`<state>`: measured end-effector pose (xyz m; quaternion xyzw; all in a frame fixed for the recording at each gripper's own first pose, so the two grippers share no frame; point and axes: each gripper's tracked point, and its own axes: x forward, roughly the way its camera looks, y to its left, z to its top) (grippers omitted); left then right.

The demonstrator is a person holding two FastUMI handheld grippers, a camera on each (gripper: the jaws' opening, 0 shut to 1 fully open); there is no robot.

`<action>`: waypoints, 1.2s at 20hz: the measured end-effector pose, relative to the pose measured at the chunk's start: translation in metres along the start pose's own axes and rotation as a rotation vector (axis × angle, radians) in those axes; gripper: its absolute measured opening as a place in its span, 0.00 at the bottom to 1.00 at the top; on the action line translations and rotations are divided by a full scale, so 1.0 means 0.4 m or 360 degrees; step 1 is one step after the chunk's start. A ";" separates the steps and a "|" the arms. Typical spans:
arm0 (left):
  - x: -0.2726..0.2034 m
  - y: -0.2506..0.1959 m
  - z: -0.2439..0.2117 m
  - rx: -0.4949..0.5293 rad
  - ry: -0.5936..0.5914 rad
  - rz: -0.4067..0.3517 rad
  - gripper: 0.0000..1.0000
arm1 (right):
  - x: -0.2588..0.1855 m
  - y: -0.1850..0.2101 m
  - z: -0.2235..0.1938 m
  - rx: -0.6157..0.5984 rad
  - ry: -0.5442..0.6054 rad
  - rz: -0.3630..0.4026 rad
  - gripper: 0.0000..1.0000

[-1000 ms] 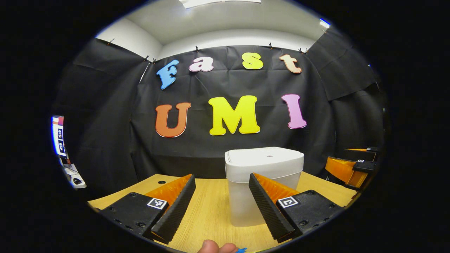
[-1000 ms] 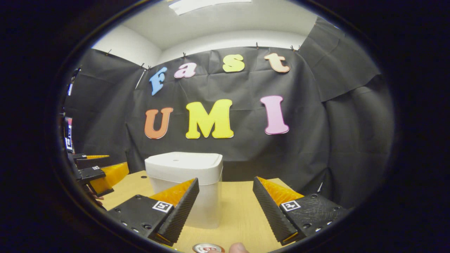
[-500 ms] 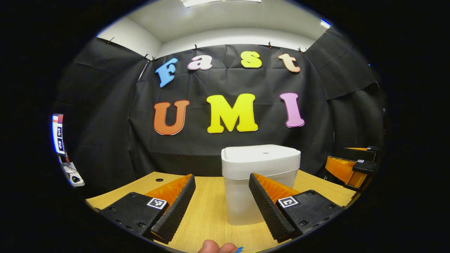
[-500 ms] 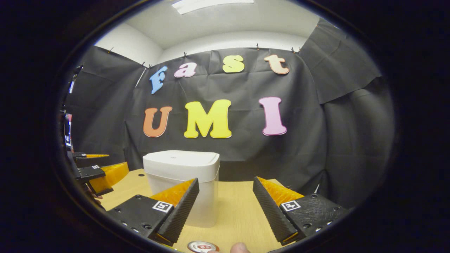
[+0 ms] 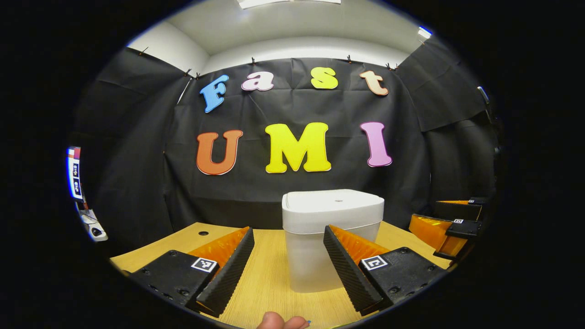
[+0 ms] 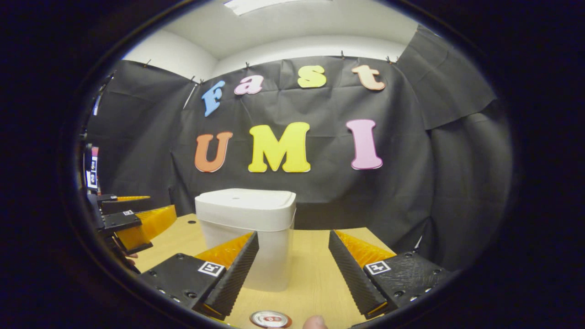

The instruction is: Press the lid of the desktop garbage bin to open it, pick up the crumpled paper on the desktop and throw it into the bin, then pick up the pop can on the desktop and drop it into the bin, and finally close the garbage bin lid.

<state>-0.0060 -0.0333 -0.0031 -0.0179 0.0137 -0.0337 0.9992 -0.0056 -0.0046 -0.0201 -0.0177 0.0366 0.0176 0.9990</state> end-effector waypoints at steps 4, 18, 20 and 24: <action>-0.002 0.016 -0.014 -0.0032 0.0021 0.0005 0.98 | 0.011 0.017 0.020 -0.0009 -0.0001 0.0029 0.96; -0.013 0.062 -0.043 -0.0059 0.0048 0.0013 0.99 | 0.200 0.156 0.187 -0.0034 0.0082 0.0246 0.90; -0.017 0.073 -0.041 -0.0058 0.0042 0.0023 0.99 | 0.222 0.174 0.184 -0.0084 0.0114 0.0268 0.73; -0.017 0.085 -0.050 -0.0078 0.0043 0.0028 0.99 | 0.268 0.211 0.165 -0.0081 0.0194 0.0300 0.37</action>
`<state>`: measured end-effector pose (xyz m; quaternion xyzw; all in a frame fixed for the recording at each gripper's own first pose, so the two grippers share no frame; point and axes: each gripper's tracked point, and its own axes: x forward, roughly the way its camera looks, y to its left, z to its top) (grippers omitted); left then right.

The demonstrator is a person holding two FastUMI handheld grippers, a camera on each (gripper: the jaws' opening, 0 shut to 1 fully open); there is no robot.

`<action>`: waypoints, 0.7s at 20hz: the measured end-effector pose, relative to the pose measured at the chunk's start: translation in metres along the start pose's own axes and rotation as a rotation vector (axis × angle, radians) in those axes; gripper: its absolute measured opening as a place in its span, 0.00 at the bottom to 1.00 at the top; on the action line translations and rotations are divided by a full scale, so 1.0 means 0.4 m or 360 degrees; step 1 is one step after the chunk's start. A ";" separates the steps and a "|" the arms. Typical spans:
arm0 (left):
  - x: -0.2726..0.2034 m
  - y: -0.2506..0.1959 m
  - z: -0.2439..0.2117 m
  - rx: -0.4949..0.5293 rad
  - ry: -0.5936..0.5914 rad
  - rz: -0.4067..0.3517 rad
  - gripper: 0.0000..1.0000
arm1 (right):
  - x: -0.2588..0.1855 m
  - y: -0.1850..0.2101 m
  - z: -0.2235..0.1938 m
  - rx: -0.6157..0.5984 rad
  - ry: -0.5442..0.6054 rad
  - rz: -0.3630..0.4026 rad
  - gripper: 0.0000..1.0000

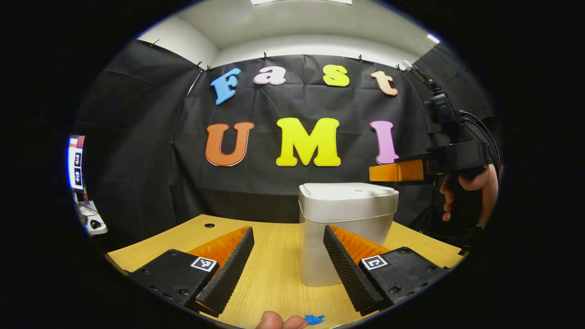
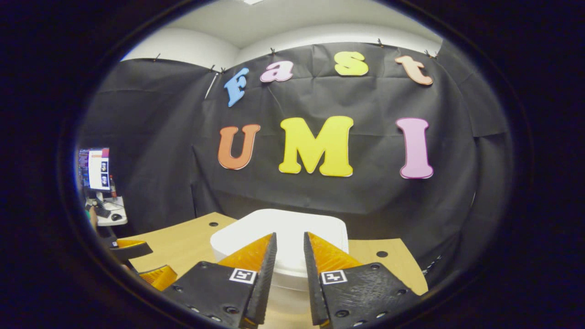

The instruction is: Press the lid of the desktop garbage bin to open it, pick up the crumpled paper on the desktop and throw it into the bin, then pick up the pop can on the desktop and drop it into the bin, and finally close the garbage bin lid.

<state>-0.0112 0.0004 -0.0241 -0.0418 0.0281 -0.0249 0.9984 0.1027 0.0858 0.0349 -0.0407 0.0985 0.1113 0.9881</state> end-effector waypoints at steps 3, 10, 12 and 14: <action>0.004 0.007 -0.013 -0.0012 0.0022 0.0002 0.99 | 0.021 0.022 -0.002 0.0009 0.0048 0.0061 0.07; 0.006 0.005 -0.033 0.0005 0.0046 -0.0019 0.99 | 0.065 0.039 -0.027 0.0041 0.0149 0.0100 0.00; 0.011 0.003 -0.037 0.0004 0.0050 -0.0024 0.99 | 0.073 0.038 -0.043 0.0045 0.0180 0.0107 0.00; 0.016 0.001 -0.044 -0.0003 0.0063 -0.0026 0.99 | 0.068 0.040 -0.066 0.0022 0.0249 0.0114 0.00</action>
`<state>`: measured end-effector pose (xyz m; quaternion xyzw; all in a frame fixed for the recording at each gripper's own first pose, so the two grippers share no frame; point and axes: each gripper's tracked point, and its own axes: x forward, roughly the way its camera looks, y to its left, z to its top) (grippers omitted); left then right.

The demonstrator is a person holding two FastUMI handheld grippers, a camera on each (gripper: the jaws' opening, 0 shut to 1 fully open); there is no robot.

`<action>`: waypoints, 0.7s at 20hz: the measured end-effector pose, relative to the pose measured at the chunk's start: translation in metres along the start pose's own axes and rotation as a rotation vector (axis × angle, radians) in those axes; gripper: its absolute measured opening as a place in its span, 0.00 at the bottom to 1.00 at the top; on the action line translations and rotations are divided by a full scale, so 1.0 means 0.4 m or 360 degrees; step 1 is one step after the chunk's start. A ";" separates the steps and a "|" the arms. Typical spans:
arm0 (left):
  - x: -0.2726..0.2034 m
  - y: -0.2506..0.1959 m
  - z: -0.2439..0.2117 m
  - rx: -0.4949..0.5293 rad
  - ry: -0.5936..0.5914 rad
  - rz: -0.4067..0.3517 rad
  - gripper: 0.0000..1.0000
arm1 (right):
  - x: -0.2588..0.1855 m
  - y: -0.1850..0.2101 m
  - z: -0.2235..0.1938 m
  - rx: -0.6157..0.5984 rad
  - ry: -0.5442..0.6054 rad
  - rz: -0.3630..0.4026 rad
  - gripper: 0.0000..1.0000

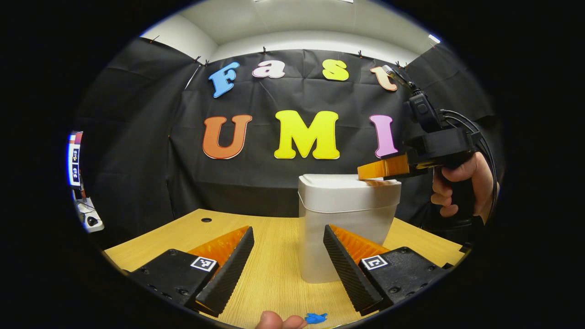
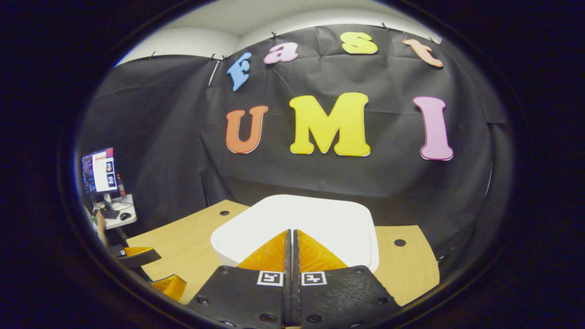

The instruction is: Press the lid of the desktop garbage bin to open it, pick up the crumpled paper on the desktop and throw it into the bin, then pick up the pop can on the desktop and drop it into the bin, and finally close the garbage bin lid.

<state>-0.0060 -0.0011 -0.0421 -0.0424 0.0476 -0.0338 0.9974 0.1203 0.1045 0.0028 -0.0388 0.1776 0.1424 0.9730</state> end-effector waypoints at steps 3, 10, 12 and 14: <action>0.004 -0.005 -0.011 -0.0016 0.0014 -0.0003 0.99 | -0.010 -0.005 -0.004 -0.0061 0.0042 -0.0005 0.00; 0.002 -0.026 -0.039 -0.0002 0.0053 -0.0012 0.99 | -0.058 -0.035 0.091 0.0085 -0.0199 -0.0055 0.05; -0.005 -0.038 -0.034 -0.0006 0.0043 -0.0028 0.99 | -0.095 -0.053 0.154 0.0069 -0.0338 -0.0087 0.33; -0.011 -0.032 -0.029 0.0010 0.0030 -0.0015 0.99 | -0.121 -0.061 0.181 0.0066 -0.0414 -0.0095 0.73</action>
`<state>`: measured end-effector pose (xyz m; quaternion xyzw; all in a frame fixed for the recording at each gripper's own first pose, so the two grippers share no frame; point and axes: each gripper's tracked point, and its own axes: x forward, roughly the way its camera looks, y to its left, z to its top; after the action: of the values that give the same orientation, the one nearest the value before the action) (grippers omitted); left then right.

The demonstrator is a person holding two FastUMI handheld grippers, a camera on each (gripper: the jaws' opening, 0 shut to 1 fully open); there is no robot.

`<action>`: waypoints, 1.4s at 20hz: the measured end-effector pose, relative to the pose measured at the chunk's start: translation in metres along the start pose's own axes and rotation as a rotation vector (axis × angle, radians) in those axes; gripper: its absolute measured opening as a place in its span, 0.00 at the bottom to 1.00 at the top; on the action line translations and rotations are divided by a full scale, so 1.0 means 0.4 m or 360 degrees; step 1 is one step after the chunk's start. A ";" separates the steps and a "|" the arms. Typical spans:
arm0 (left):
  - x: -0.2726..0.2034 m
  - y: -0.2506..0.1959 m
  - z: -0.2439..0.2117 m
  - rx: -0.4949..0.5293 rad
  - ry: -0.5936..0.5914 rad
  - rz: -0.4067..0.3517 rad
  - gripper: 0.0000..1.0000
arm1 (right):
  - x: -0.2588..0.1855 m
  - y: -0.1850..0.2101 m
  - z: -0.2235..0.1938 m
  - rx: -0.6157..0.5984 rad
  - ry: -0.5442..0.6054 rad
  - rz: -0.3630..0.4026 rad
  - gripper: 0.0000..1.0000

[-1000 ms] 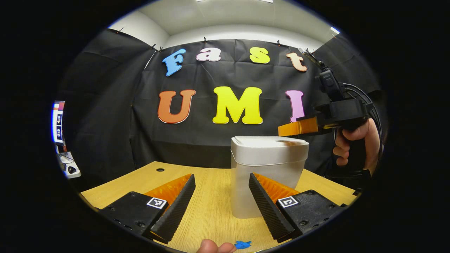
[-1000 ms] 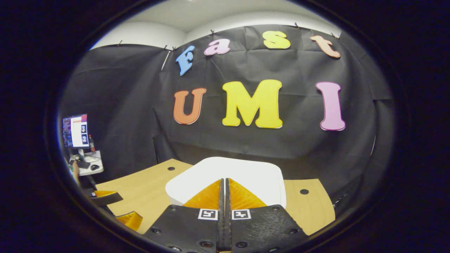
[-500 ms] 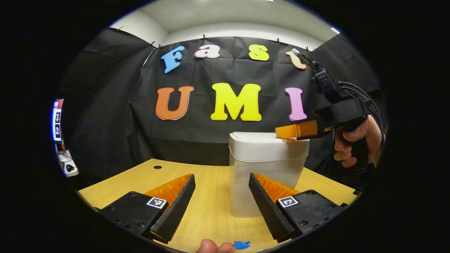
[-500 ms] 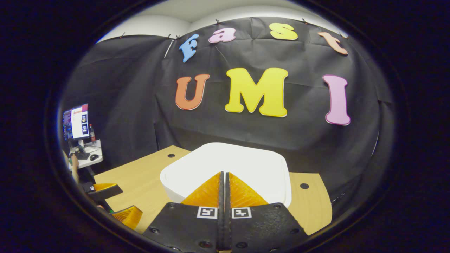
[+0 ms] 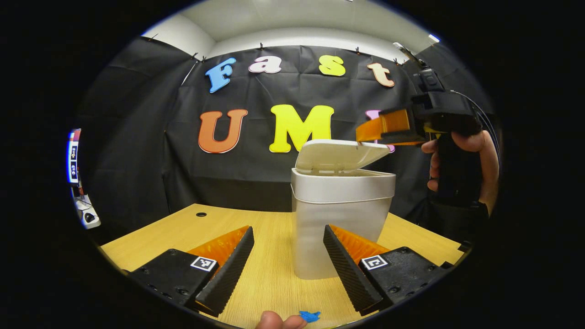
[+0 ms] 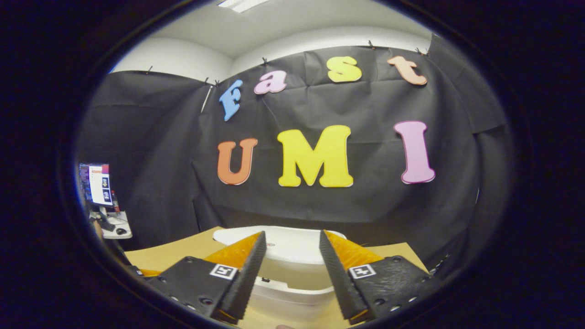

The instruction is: Press the lid of the desktop garbage bin to open it, pick up the crumpled paper on the desktop and throw it into the bin, then pick up the pop can on the desktop and drop it into the bin, and finally close the garbage bin lid.

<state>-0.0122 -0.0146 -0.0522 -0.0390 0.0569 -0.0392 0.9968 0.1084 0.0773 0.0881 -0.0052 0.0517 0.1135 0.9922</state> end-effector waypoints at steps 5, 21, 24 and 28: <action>-0.008 -0.014 0.008 0.0025 -0.0013 -0.0003 0.99 | -0.037 -0.014 0.024 -0.0024 -0.0094 -0.0002 0.95; -0.016 -0.058 -0.003 -0.0008 0.0001 -0.0032 1.00 | -0.219 -0.081 -0.112 -0.0011 -0.0130 -0.0115 0.95; -0.026 -0.043 -0.029 -0.0002 0.0038 0.0015 0.99 | -0.264 -0.102 -0.165 0.0011 -0.0122 -0.0115 0.95; -0.056 -0.066 -0.077 0.0000 0.0077 -0.0018 0.99 | -0.324 -0.128 -0.248 0.0109 -0.0103 -0.0109 0.95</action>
<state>-0.0399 -0.0410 -0.0779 -0.0384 0.0808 -0.0459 0.9949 -0.0159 -0.0038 0.0027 0.0305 0.0231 0.0778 0.9962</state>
